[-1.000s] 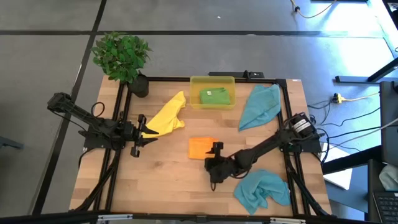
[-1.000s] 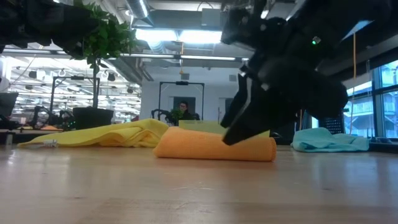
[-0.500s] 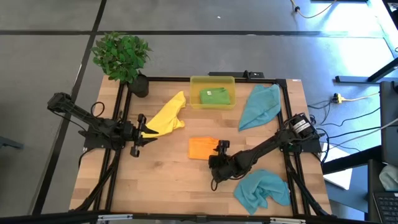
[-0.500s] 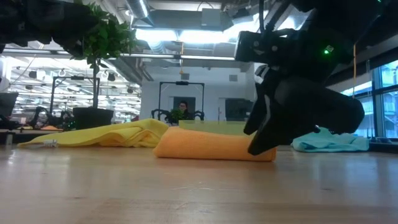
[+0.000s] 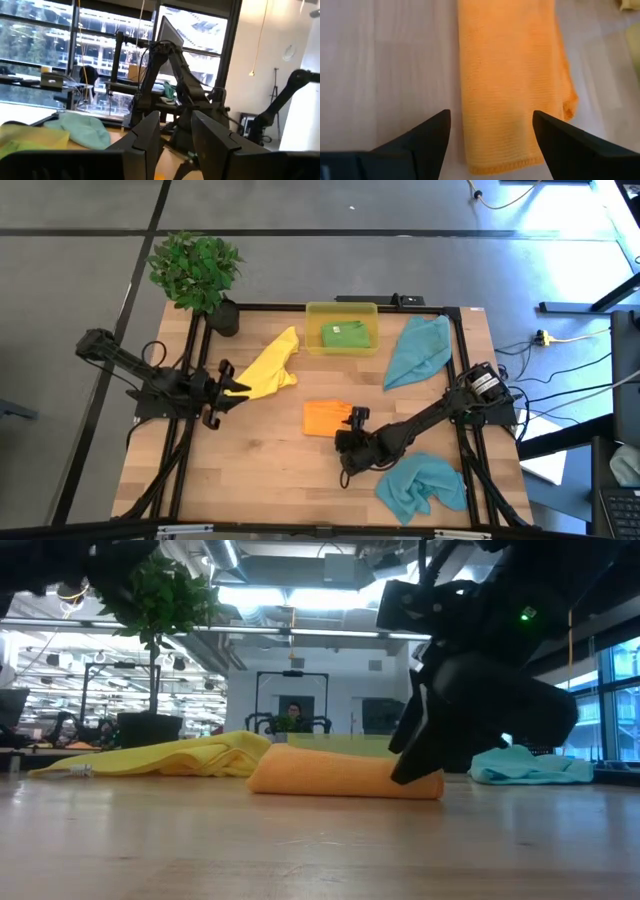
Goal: Fold microfiber towels
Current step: Stack the folded orange microfiber cloth on top of the green microfiber cloth
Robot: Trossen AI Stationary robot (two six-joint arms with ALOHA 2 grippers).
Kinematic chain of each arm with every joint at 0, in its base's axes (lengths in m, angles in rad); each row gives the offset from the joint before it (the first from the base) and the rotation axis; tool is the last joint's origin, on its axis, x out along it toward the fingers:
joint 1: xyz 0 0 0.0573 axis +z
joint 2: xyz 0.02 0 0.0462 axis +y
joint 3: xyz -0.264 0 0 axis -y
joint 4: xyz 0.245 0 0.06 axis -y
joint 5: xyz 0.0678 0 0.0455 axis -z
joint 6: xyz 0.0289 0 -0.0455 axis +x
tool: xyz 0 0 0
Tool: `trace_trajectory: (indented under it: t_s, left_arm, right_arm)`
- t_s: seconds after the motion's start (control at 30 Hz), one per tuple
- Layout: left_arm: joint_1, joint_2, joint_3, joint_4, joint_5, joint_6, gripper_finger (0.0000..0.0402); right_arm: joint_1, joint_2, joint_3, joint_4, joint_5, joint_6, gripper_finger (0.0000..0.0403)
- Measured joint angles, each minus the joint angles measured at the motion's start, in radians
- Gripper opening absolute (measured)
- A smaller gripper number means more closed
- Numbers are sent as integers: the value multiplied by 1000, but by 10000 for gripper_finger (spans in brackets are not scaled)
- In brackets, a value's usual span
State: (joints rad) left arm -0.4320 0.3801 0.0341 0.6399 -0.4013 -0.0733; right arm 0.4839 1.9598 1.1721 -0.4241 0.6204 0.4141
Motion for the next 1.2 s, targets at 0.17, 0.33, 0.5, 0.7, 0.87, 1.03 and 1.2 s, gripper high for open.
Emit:
trace_trajectory:
  t_s: [0.17,0.33,0.5,0.7,0.87,1.03,1.2]
  left_arm:
    - [-46,114,184,-292,8,-4,105]
    - [-102,368,320,-465,-108,-6,105]
    - [-146,630,426,-464,-115,28,107]
    - [-178,974,606,-485,-163,139,129]
    - [-168,1183,730,-490,-165,174,176]
    - [-150,1322,791,-497,-193,200,210]
    - [-66,1370,799,-501,-155,162,223]
  right_arm:
    - [0,0,5,2,49,-46,284]
    - [-1,-2,22,4,68,-56,284]
    - [6,-2,22,-2,68,-52,284]
    - [18,-2,23,-6,45,-51,284]
    - [31,-2,23,-13,-17,-47,284]
    - [57,-2,23,-53,-46,2,284]
    - [65,-2,19,-74,-28,27,284]
